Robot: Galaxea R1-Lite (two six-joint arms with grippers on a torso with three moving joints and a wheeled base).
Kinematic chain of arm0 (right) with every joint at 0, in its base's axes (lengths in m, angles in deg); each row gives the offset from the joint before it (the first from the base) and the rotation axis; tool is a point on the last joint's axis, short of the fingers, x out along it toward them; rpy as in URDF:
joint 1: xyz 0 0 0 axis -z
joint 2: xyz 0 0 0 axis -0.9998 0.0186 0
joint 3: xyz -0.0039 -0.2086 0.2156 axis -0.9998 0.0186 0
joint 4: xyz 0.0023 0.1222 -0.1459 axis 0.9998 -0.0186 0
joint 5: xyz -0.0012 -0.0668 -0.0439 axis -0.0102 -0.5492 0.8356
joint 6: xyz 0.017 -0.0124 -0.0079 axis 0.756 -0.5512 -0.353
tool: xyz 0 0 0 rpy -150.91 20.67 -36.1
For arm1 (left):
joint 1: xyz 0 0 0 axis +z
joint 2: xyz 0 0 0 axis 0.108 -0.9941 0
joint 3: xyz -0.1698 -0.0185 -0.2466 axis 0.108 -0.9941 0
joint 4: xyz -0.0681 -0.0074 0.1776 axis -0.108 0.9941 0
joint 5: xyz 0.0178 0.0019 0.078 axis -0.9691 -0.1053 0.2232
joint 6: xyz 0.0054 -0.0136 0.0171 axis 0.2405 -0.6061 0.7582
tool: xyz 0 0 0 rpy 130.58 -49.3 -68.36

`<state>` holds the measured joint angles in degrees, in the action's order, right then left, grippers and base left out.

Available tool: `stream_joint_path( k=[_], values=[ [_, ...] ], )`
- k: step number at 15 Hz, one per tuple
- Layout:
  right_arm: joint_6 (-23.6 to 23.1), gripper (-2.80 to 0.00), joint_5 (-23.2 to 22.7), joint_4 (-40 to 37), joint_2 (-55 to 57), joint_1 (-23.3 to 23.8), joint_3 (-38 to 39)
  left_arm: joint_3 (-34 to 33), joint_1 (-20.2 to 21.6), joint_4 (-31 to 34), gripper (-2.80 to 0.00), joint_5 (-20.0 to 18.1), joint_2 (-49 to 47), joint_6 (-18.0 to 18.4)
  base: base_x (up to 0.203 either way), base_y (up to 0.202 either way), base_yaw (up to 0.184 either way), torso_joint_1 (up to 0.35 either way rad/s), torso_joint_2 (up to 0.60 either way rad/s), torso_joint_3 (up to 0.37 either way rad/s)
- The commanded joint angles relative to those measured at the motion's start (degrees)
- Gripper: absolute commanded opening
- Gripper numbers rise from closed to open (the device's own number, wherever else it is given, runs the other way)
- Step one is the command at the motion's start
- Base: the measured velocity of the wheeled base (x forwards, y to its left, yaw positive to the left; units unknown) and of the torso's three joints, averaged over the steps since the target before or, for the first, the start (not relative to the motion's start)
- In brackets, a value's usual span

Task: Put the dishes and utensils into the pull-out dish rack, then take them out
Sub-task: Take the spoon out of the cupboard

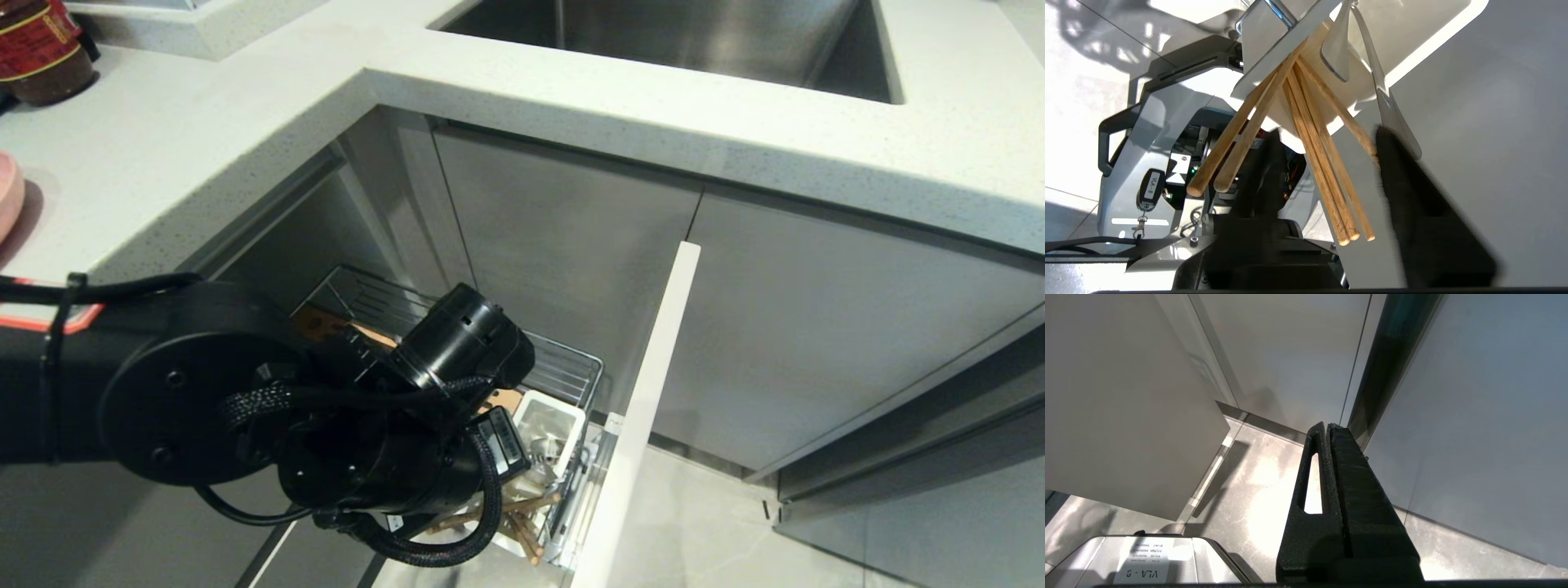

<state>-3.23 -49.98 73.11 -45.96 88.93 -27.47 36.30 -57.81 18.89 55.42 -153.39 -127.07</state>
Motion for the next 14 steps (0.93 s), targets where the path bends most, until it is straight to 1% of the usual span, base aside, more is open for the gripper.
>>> stream_joint_path(
  k=[1, 3, 10, 12, 14],
  values=[
    [0.0, -2.80, 0.1, 0.0, 0.0, 0.0, 0.0, 0.1, 0.5, -0.3, 0.00, 0.1, -0.3, -0.4, 0.000, 0.000, 0.000, 0.000, 0.00, 0.000],
    [0.0, -2.80, 0.0, 0.0, 0.0, 0.0, 0.0, -0.4, 1.2, -3.4, 0.00, -0.5, -0.2, -0.3, 0.000, 0.000, 0.000, 0.000, 0.00, 0.000],
    [0.0, -2.80, 0.0, 0.0, 0.0, 0.0, 0.0, -0.5, 3.5, -7.7, 0.00, -3.4, -3.6, -0.2, 0.000, 0.000, 0.000, 0.000, 0.00, 0.000],
    [-0.1, -2.80, 0.0, 0.0, 0.0, 0.0, 0.0, -0.3, 3.7, -8.5, 0.00, -5.0, -4.9, -0.1, 0.000, 0.000, 0.000, 0.000, 0.00, 0.000],
    [0.0, -2.80, 0.0, 0.0, 0.0, 0.0, 0.0, 0.5, 4.3, -9.7, 0.00, -5.5, -6.1, 0.7, 0.000, 0.000, 0.000, 0.000, 0.00, 0.000]
  ],
)
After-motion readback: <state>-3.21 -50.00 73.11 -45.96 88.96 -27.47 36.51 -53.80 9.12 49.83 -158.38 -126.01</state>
